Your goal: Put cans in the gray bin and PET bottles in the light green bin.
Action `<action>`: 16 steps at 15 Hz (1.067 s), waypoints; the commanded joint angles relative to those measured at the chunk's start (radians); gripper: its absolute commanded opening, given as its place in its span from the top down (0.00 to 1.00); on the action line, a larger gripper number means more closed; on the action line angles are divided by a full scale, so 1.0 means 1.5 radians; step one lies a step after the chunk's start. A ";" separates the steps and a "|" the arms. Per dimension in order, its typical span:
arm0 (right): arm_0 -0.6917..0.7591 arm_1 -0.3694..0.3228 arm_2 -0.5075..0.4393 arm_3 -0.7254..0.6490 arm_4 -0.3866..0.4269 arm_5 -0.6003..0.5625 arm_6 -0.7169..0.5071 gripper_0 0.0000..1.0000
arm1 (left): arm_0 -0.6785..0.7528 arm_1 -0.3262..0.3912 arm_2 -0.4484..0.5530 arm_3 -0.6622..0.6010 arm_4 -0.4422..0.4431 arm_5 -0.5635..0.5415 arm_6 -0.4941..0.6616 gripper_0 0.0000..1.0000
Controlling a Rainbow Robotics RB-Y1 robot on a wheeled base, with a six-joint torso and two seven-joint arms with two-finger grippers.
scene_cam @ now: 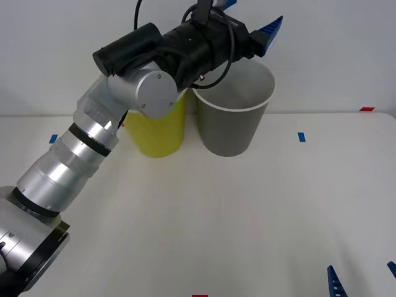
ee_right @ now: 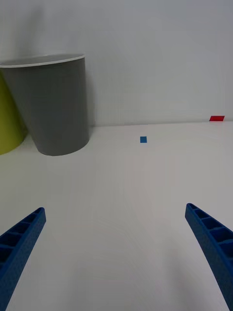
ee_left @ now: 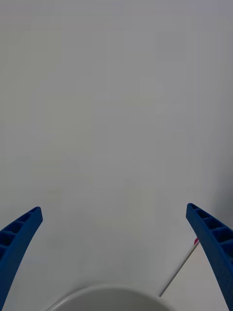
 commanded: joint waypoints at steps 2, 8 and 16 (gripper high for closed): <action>0.000 0.000 0.000 0.000 0.000 0.000 0.000 0.00 | 0.001 0.056 0.040 -0.058 0.063 0.119 -0.006 0.00; 0.000 0.000 0.000 0.000 0.000 0.000 0.000 0.00 | 0.117 0.092 0.149 -0.206 0.089 0.222 -0.083 0.00; 0.000 0.000 0.000 0.000 0.000 0.000 0.000 0.00 | 0.203 0.103 0.298 -0.359 0.091 0.406 -0.089 0.00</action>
